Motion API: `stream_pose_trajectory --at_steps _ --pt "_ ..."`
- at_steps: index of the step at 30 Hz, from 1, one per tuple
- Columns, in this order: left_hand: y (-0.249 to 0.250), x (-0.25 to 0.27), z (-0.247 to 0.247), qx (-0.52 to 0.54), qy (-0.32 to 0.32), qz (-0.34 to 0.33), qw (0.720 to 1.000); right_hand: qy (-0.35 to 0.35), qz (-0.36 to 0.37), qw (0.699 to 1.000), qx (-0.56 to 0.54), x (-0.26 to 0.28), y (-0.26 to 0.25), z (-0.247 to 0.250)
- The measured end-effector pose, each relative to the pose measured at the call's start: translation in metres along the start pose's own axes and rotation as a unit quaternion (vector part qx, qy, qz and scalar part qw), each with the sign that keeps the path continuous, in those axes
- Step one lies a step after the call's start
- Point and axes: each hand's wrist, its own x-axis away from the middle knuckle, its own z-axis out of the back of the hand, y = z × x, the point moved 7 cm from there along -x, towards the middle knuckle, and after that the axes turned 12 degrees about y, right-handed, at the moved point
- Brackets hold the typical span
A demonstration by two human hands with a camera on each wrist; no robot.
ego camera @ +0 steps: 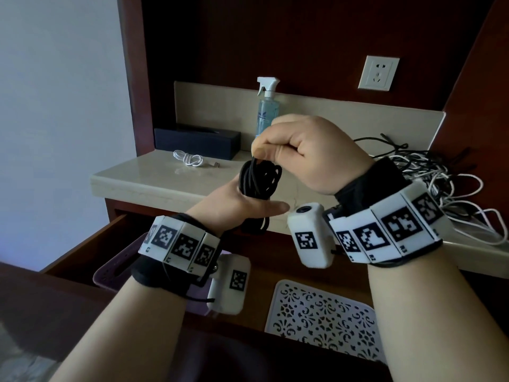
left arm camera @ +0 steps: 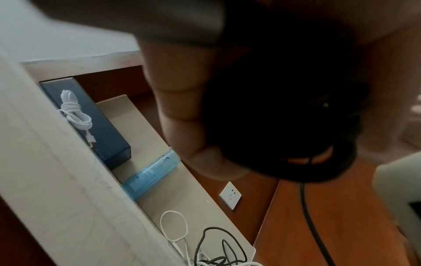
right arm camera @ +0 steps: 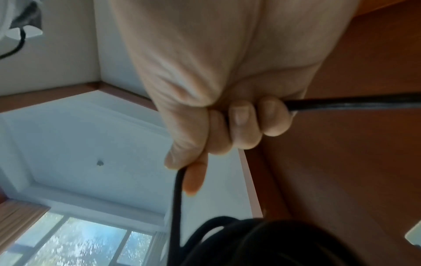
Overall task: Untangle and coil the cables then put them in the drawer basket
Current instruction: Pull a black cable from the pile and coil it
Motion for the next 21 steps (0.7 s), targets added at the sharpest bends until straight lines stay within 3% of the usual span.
stream_pose_trajectory --at_steps 3,7,14,17,21 --pt "-0.003 -0.004 0.006 -0.027 0.034 0.024 0.999 -0.009 0.004 1.000 0.007 -0.006 0.003 0.000" --pt "-0.001 0.006 0.003 0.107 -0.008 0.045 0.993 0.022 -0.008 0.999 -0.028 -0.012 0.015 0.008" --pt "0.000 0.013 0.004 0.353 -0.122 0.044 0.927 0.039 -0.121 0.992 0.008 0.002 0.062 0.026" --pt "0.007 0.010 0.009 0.401 -0.108 0.018 0.910 0.027 -0.161 0.987 0.017 0.016 0.071 0.019" --pt "0.012 0.007 0.014 0.449 -0.047 0.008 0.892 0.038 -0.157 0.985 0.056 0.025 0.066 0.005"
